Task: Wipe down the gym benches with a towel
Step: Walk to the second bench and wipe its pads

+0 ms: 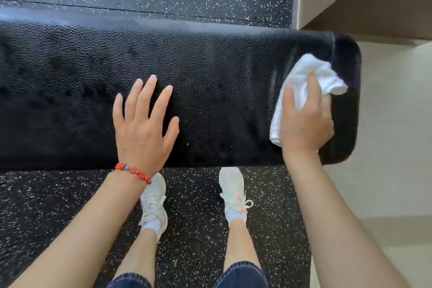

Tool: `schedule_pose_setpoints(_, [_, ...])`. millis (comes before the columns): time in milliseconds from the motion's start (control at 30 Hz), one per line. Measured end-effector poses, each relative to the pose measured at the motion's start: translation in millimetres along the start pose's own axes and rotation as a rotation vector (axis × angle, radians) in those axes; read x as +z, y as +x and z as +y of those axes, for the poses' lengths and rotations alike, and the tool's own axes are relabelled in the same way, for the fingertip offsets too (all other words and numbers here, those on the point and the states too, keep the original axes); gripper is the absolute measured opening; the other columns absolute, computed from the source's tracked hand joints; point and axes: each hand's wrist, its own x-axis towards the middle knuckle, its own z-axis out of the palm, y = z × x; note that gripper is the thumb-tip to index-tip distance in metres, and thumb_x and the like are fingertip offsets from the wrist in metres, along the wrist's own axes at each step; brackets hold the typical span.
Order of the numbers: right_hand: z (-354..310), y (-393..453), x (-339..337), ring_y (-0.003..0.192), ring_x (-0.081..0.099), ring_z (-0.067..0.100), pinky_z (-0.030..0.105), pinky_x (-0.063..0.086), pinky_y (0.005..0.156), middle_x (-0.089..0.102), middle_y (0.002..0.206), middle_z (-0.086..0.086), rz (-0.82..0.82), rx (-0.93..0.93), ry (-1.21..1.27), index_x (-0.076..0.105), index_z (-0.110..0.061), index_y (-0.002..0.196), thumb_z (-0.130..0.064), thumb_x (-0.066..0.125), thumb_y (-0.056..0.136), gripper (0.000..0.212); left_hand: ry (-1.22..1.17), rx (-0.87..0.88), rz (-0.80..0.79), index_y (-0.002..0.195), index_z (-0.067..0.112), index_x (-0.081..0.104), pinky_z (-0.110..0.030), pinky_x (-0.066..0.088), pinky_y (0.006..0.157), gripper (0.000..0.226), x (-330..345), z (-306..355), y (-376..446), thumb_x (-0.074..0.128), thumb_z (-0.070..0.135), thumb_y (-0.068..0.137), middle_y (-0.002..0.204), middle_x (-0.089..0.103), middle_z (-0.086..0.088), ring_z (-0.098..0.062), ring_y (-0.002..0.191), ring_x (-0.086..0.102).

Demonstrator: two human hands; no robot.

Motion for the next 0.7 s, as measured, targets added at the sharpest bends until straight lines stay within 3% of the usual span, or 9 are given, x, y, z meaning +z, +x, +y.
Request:
schedule_pose_setpoints(133, [-64.3,-59.0,15.5,0.049,0.055,0.020,0.026,0.040,0.039,0.060,0.068,0.008,0.064,-0.332,-0.010,0.069,-0.017,0.108,-0.042,0.054,0.086,0.036,0.026,-0.036,0.023,0.131,0.012,0.048,-0.057,0.020,0.106,0.043,-7.6,-31.5,-1.8,0.046,0.027,0.091,0.141,0.042,-0.017,-0.036,0.131,0.035])
schedule_pose_setpoints(267, [-54.8,-48.5,14.9,0.042,0.050,0.016,0.026,0.036,0.037,0.057,0.058,0.003,0.210,-0.550,-0.134,0.071,-0.023,0.101,-0.040,0.057,0.084,0.028,0.052,0.010,0.006,0.135,0.014,0.045,-0.058,0.020,0.106,0.046,-5.8,-46.9,-4.2,0.045,0.029,0.092,0.143,0.040,-0.016,-0.037,0.132,0.034])
schedule_pose_setpoints(333, [-18.6,-31.2,5.8,0.046,0.055,0.023,0.027,0.038,0.038,0.060,0.064,0.009,0.215,-0.459,-0.204,0.070,-0.022,0.103,-0.036,0.064,0.081,0.027,0.050,0.012,0.006,0.136,0.015,0.044,-0.058,0.019,0.107,0.046,-3.9,-47.9,-4.6,0.044,0.030,0.092,0.144,0.040,-0.015,-0.036,0.132,0.033])
schedule_pose_setpoints(433, [14.2,-16.1,-6.9,0.080,0.059,0.040,0.041,0.045,0.058,0.059,0.099,0.018,0.020,-0.019,-0.120,0.055,-0.027,0.126,-0.040,0.049,0.092,0.037,0.047,0.008,0.002,0.137,0.017,0.042,-0.057,0.019,0.107,0.046,-2.5,-49.0,-5.2,0.042,0.032,0.093,0.145,0.039,-0.013,-0.034,0.134,0.032])
schedule_pose_setpoints(533, [1.9,-26.8,-1.7,0.095,0.056,0.039,0.044,0.043,0.066,0.057,0.114,0.016,0.055,0.182,-0.019,0.052,-0.031,0.129,-0.041,0.045,0.093,0.038,0.039,0.009,-0.002,0.138,0.018,0.040,-0.057,0.017,0.108,0.047,-1.4,-49.4,-5.9,0.039,0.033,0.093,0.146,0.038,-0.012,-0.034,0.134,0.030])
schedule_pose_setpoints(600, [-28.7,-51.5,2.7,0.085,0.060,0.039,0.042,0.045,0.058,0.061,0.109,0.017,0.105,0.120,-0.006,0.059,-0.025,0.123,-0.039,0.052,0.090,0.036,0.031,0.004,-0.004,0.138,0.018,0.040,-0.057,0.016,0.108,0.047,-0.7,-48.6,-6.1,0.040,0.033,0.093,0.145,0.038,-0.012,-0.033,0.134,0.030])
schedule_pose_setpoints(700, [-77.0,-101.0,16.6,0.049,0.057,0.027,0.028,0.041,0.038,0.063,0.070,0.014,0.139,-0.240,-0.027,0.071,-0.016,0.104,-0.036,0.058,0.084,0.031,0.035,0.000,-0.007,0.137,0.018,0.041,-0.057,0.016,0.108,0.046,-0.9,-48.4,-6.3,0.041,0.032,0.093,0.145,0.038,-0.013,-0.034,0.134,0.030])
